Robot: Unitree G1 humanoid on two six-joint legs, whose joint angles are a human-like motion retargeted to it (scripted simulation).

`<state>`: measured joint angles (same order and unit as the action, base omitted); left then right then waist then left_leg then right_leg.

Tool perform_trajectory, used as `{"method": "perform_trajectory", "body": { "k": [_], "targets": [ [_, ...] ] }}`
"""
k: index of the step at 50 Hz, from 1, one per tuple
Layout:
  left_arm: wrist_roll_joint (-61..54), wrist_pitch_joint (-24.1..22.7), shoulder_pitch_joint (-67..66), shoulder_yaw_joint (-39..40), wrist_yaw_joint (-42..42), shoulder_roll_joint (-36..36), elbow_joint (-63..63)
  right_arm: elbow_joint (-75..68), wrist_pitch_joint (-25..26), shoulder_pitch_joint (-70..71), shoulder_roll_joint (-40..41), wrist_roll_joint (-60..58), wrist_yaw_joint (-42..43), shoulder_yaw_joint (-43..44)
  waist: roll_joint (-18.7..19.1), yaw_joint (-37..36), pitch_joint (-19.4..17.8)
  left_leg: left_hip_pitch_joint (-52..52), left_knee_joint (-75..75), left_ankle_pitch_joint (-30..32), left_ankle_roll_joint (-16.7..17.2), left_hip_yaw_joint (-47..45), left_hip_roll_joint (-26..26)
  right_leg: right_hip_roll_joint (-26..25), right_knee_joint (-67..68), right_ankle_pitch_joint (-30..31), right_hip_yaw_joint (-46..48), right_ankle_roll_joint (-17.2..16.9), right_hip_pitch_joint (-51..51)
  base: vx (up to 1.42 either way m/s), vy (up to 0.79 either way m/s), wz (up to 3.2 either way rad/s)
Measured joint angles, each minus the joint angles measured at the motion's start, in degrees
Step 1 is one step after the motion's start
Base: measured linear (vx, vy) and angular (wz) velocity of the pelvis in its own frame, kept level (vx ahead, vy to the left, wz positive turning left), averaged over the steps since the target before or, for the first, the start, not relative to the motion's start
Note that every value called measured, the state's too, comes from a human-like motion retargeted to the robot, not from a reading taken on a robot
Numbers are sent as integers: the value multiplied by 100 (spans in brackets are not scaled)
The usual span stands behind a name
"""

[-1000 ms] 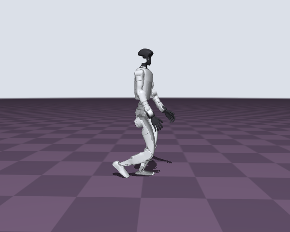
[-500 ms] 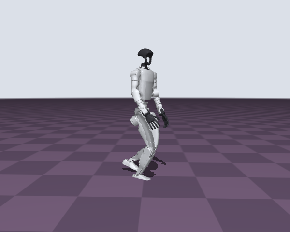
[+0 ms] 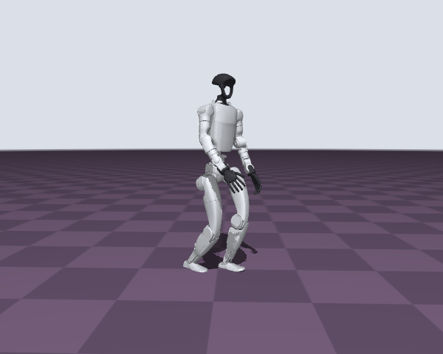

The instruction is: Walk

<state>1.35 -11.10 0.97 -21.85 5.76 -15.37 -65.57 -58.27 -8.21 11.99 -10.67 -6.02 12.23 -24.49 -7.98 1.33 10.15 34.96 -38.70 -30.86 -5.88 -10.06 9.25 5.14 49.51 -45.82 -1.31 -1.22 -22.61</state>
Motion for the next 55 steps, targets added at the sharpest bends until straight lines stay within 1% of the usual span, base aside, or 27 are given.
{"method": "perform_trajectory", "body": {
  "k": [4,5,8,10,12,13,16,17,19,22,23,25,28,30,32,33,35,37,38,40,42,43,45,47,48,50,55],
  "targets": [
    [-18,-74,277,-28,42,-108,111,-389,5,-425,-56,-36,-133,101,-103,252,-36,-592,368,-75,-97,-159,269,281,493,-55,-140,-163,133,17,8,-40],
    [-39,-93,368,-33,47,-151,147,-468,-6,-507,-89,-41,-175,142,-171,321,-70,-873,702,-18,-123,-194,413,409,638,-48,-186,-221,171,18,8,-38],
    [-42,-154,488,-66,97,-203,278,-569,-21,-812,-187,-48,-208,204,-289,602,-101,-1068,636,-210,-135,-344,642,828,1504,96,-123,-393,46,14,7,-37],
    [-43,-182,580,-76,115,-257,364,-558,-59,-949,-252,-50,-231,246,-334,756,-139,-1264,784,-249,-131,-418,764,1139,2058,268,-7,-427,-118,12,7,-49],
    [-31,-191,679,-62,120,-305,440,-498,-99,-1018,-311,-49,-242,304,-349,878,-182,-1541,1181,-162,-123,-448,873,1413,2460,296,109,-358,-361,12,7,-55],
    [-31,-181,772,-28,103,-331,469,-450,-111,-997,-351,-43,-254,345,-336,910,-202,-1875,1844,83,-127,-406,969,1506,2546,282,151,-293,-520,12,6,-56],
    [-2,-163,771,-8,118,-333,523,-374,-153,-1069,-360,-58,-223,409,-414,1048,-244,-2075,2037,113,-98,-499,1069,1863,2624,-39,350,-149,-859,8,2,-38],
    [10,-145,776,15,112,-339,536,-352,-159,-1062,-358,-64,-216,429,-369,1058,-243,-2119,2141,124,-87,-515,1028,1857,2503,-143,462,-85,-977,10,1,-53],
    [38,-100,822,90,82,-354,557,-323,-151,-989,-353,-79,-215,461,-130,979,-198,-2208,2576,252,-56,-533,815,1601,2008,-231,754,66,-1228,9,0,-62],
    [96,-66,826,138,57,-320,569,-308,-143,-927,-298,-91,-204,460,-36,871,-106,-2127,2700,307,-31,-641,679,1507,1414,-323,1058,150,-1460,5,-2,-40],
    [111,-57,785,139,49,-283,565,-300,-145,-914,-280,-100,-200,447,-91,848,-88,-2088,2640,302,-27,-689,708,1593,1345,-366,1103,140,-1500,4,-3,-30],
    [155,-32,753,194,10,-267,531,-320,-137,-743,-239,-110,-216,441,21,717,-29,-2011,2697,285,-31,-714,549,1416,995,-329,1341,225,-1503,6,-2,-38],
    [210,4,521,236,-13,-177,436,-314,-137,-644,-213,-143,-214,393,-156,602,12,-1892,2462,232,-49,-782,626,1661,1014,-403,1427,209,-1483,3,-2,-18],
    [257,36,435,348,-47,-168,347,-354,-135,-435,-185,-145,-243,359,-53,438,-5,-1872,2394,133,-65,-757,437,1419,726,-336,1600,285,-1295,6,-2,-44],
    [275,70,266,413,-57,-111,251,-338,-139,-364,-169,-161,-231,329,-165,337,-2,-1785,2159,69,-77,-780,453,1501,709,-367,1580,247,-1212,4,-3,-30],
    [293,85,222,483,-69,-117,197,-343,-136,-267,-148,-162,-236,316,-122,253,-18,-1767,2070,-12,-90,-763,350,1344,529,-325,1620,271,-1096,4,-2,-33],
    [301,118,60,561,-72,-69,101,-319,-142,-203,-131,-183,-222,291,-222,159,-27,-1661,1789,-92,-98,-783,345,1389,506,-359,1566,227,-1028,3,-3,-25],
    [310,146,-15,700,-100,-89,9,-305,-130,-50,-87,-192,-214,270,-151,23,-32,-1556,1550,-247,-119,-761,147,1102,177,-287,1604,267,-881,3,-3,-31],
    [309,156,-88,734,-98,-65,-28,-290,-132,-44,-78,-199,-198,260,-199,-9,-41,-1486,1381,-285,-117,-780,141,1144,208,-317,1575,240,-877,1,-3,-24],
    [305,169,-127,865,-112,-92,-100,-271,-122,75,-34,-199,-182,255,-105,-121,-28,-1354,1154,-428,-122,-752,-75,839,-132,-224,1618,292,-766,2,-3,-29],
    [295,177,-215,928,-96,-62,-145,-257,-125,55,-8,-190,-147,251,-135,-164,-47,-1225,851,-505,-102,-772,-140,847,-100,-248,1599,266,-761,1,-3,-20],
    [289,176,-203,983,-99,-82,-166,-251,-122,93,13,-176,-135,259,-74,-204,-33,-1178,803,-553,-101,-747,-243,683,-290,-185,1629,300,-709,1,-3,-23],
    [275,173,-261,1030,-79,-58,-184,-240,-127,53,40,-159,-99,265,-83,-221,-53,-1066,530,-622,-69,-768,-315,692,-223,-209,1621,276,-716,0,0,0],
    [262,165,-224,1083,-67,-89,-202,-233,-118,101,76,-117,-82,298,3,-256,-29,-1042,561,-652,-53,-727,-432,472,-508,-113,1653,316,-638,0,0,0],
    [257,159,-259,1083,-56,-72,-203,-230,-120,71,89,-107,-64,304,-8,-248,-43,-997,430,-679,-30,-743,-448,518,-413,-144,1644,292,-658,0,0,0],
    [232,141,-222,1109,-43,-95,-212,-237,-115,121,117,-66,-49,345,52,-252,-16,-1050,621,-647,-21,-708,-489,356,-680,-57,1657,320,-584,0,0,0],
    [170,95,-181,1085,-10,-54,-125,-360,-94,-65,124,33,-30,412,56,-173,-26,-1072,606,-627,59,-745,-495,415,-577,-87,1630,266,-597,0,0,0]
  ]
}}
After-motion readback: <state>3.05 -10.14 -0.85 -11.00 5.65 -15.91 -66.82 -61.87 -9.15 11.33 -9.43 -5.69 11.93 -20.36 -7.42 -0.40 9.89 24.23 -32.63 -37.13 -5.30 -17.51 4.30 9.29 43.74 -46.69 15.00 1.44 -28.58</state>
